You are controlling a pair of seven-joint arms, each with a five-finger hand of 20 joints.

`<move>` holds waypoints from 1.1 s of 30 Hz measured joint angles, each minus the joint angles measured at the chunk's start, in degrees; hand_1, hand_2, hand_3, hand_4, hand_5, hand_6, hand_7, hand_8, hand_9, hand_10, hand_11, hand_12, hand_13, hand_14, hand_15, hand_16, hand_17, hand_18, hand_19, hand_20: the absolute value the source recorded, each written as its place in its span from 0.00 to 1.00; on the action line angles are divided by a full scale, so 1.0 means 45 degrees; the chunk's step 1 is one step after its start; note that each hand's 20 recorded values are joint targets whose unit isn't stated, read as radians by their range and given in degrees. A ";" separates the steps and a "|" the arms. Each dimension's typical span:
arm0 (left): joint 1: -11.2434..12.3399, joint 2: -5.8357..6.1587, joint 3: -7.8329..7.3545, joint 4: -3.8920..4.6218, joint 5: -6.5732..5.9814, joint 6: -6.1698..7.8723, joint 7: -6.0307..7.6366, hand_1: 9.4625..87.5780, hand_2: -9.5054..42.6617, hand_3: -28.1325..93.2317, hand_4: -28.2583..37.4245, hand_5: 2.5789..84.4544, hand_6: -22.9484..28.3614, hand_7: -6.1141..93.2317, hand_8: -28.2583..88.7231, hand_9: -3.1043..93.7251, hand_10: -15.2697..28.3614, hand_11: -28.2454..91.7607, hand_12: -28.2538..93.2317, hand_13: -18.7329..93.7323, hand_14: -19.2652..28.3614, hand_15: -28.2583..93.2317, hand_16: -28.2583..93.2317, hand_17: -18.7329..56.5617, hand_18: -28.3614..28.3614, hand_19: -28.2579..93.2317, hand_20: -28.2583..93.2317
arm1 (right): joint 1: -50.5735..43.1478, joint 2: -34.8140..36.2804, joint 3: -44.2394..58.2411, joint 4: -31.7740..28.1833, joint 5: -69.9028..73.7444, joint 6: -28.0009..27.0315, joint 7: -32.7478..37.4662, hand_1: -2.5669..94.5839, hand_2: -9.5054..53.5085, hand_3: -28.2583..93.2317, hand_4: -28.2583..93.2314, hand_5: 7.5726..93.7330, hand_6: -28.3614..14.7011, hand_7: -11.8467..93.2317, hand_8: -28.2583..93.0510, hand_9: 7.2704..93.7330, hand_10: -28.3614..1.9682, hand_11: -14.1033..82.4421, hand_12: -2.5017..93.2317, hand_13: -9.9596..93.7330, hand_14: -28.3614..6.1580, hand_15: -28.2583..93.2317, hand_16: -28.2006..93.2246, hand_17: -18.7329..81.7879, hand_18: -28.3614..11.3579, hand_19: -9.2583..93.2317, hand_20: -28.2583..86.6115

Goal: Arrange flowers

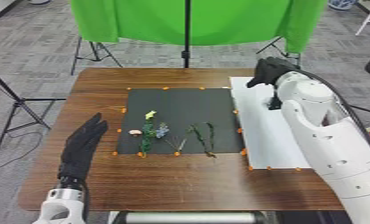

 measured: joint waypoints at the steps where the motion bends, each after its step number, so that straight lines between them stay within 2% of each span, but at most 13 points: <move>1: 0.0001 0.0000 0.0000 0.0000 0.0000 0.0000 -0.0001 0.16 0.03 0.79 0.11 0.48 0.49 0.12 0.19 0.46 0.60 0.31 0.35 0.43 0.67 0.30 0.24 0.29 0.67 0.24 0.36 | -0.0083 -0.0012 0.0112 0.0210 -0.0098 0.0046 0.0032 0.34 0.01 0.75 0.13 0.60 0.65 0.22 0.18 0.70 0.40 0.29 0.25 0.89 0.64 0.78 0.49 0.76 0.34 1.00 0.78; 7: 0.0001 0.0000 0.0001 -0.0001 0.0006 0.0000 -0.0016 0.16 0.03 0.79 0.11 0.48 0.50 0.12 0.19 0.46 0.60 0.31 0.35 0.43 0.67 0.30 0.24 0.29 0.67 0.24 0.36 | -0.0634 -0.0226 0.0442 0.0889 -0.1585 0.0187 0.0195 0.34 0.00 0.75 0.13 0.58 0.65 0.21 0.18 0.69 0.37 0.27 0.25 0.88 0.64 0.78 0.49 0.76 0.34 1.00 0.77; 11: 0.0001 0.0006 0.0002 -0.0001 0.0006 0.0000 -0.0022 0.16 0.03 0.79 0.11 0.48 0.50 0.12 0.19 0.46 0.60 0.31 0.35 0.43 0.67 0.30 0.24 0.29 0.67 0.24 0.36 | -0.0876 -0.0417 0.0631 0.1237 -0.1596 0.0173 0.0357 0.39 0.00 0.75 0.12 0.60 0.68 0.22 0.17 0.72 0.40 0.28 0.24 0.89 0.67 0.78 0.49 0.77 0.36 1.00 0.77; 14: 0.0000 0.0006 0.0002 -0.0001 0.0006 -0.0001 -0.0022 0.16 0.03 0.79 0.11 0.48 0.50 0.12 0.19 0.46 0.60 0.31 0.35 0.43 0.67 0.30 0.24 0.29 0.67 0.24 0.36 | -0.1010 -0.0508 0.0684 0.1549 -0.1382 0.0321 0.0433 0.48 0.00 0.75 0.10 0.67 0.71 0.26 0.18 0.79 0.48 0.32 0.24 0.93 0.73 0.78 0.49 0.81 0.40 1.00 0.78; 15: -0.0001 0.0006 0.0002 -0.0001 0.0006 -0.0002 -0.0022 0.17 0.03 0.79 0.11 0.48 0.50 0.12 0.19 0.46 0.60 0.31 0.35 0.42 0.66 0.30 0.24 0.30 0.67 0.24 0.36 | -0.1067 -0.0523 0.0691 0.1637 -0.1243 0.0502 0.0438 0.53 0.00 0.72 0.09 0.69 0.71 0.26 0.23 0.82 0.51 0.33 0.24 0.94 0.75 0.78 0.49 0.82 0.41 1.00 0.79; 16: -0.0001 0.0006 0.0002 -0.0001 0.0006 -0.0002 -0.0021 0.17 0.02 0.79 0.11 0.48 0.50 0.12 0.19 0.45 0.59 0.31 0.35 0.42 0.65 0.29 0.24 0.31 0.67 0.25 0.37 | -0.1128 -0.0534 0.0696 0.1694 -0.1124 0.0857 0.0438 0.57 0.00 0.70 0.09 0.71 0.71 0.27 0.25 0.85 0.54 0.30 0.28 0.95 0.76 0.77 0.49 0.83 0.42 1.00 0.79; 18: -0.0001 0.0006 0.0006 -0.0001 0.0006 0.0002 -0.0010 0.19 0.01 0.79 0.12 0.48 0.50 0.12 0.19 0.41 0.57 0.30 0.35 0.39 0.62 0.28 0.24 0.35 0.66 0.26 0.40 | -0.1247 -0.0547 0.0696 0.1811 -0.1007 0.1825 0.0407 0.63 0.00 0.67 0.09 0.79 0.70 0.28 0.29 0.92 0.61 0.24 0.37 0.96 0.78 0.77 0.49 0.85 0.43 1.00 0.80; 20: -0.0001 0.0006 0.0029 0.0000 0.0027 0.0054 0.0036 0.20 0.00 0.79 0.13 0.46 0.50 0.12 0.19 0.37 0.57 0.29 0.35 0.38 0.61 0.28 0.25 0.39 0.67 0.26 0.43 | -0.1400 -0.0562 0.0682 0.1955 -0.0940 0.2755 0.0347 0.67 0.00 0.67 0.08 0.83 0.69 0.30 0.30 0.96 0.66 0.22 0.40 0.98 0.80 0.77 0.49 0.86 0.44 1.00 0.80; 23: -0.0005 0.0037 0.0102 0.0000 0.0063 0.0355 0.0222 0.21 0.00 0.79 0.13 0.46 0.50 0.12 0.19 0.34 0.55 0.28 0.35 0.38 0.61 0.28 0.25 0.41 0.67 0.28 0.45 | -0.1603 -0.0555 0.0621 0.2085 -0.0872 0.3646 0.0244 0.68 0.00 0.67 0.08 0.86 0.67 0.31 0.31 0.98 0.68 0.22 0.41 0.98 0.81 0.77 0.49 0.87 0.45 1.00 0.81; 27: -0.0008 0.0095 0.0147 -0.0001 0.0059 0.0869 0.0481 0.21 0.00 0.79 0.13 0.46 0.50 0.13 0.19 0.34 0.55 0.27 0.36 0.39 0.62 0.28 0.25 0.40 0.67 0.27 0.45 | -0.1686 -0.0424 0.0368 0.2020 -0.0585 0.4158 0.0234 0.69 0.00 0.67 0.09 0.86 0.66 0.31 0.31 0.99 0.67 0.23 0.42 0.99 0.81 0.77 0.50 0.87 0.45 1.00 0.81; 30: -0.0006 0.0101 0.0145 -0.0012 0.0045 0.0898 0.0547 0.20 0.00 0.79 0.13 0.46 0.50 0.13 0.19 0.35 0.55 0.28 0.36 0.39 0.62 0.28 0.25 0.39 0.67 0.26 0.44 | -0.1686 -0.0130 -0.0050 0.1562 0.0409 0.4691 0.0322 0.69 0.00 0.67 0.09 0.86 0.66 0.30 0.31 0.99 0.67 0.22 0.42 0.99 0.82 0.78 0.50 0.87 0.45 1.00 0.82; 33: -0.0003 0.0102 0.0137 -0.0017 0.0032 0.0888 0.0548 0.19 0.00 0.79 0.13 0.46 0.49 0.13 0.19 0.36 0.56 0.28 0.36 0.39 0.62 0.28 0.25 0.37 0.67 0.25 0.43 | -0.1673 0.0343 -0.0670 0.0483 0.1872 0.5393 0.0347 0.69 0.00 0.67 0.09 0.86 0.66 0.30 0.32 0.99 0.68 0.22 0.42 0.98 0.82 0.78 0.50 0.87 0.45 1.00 0.82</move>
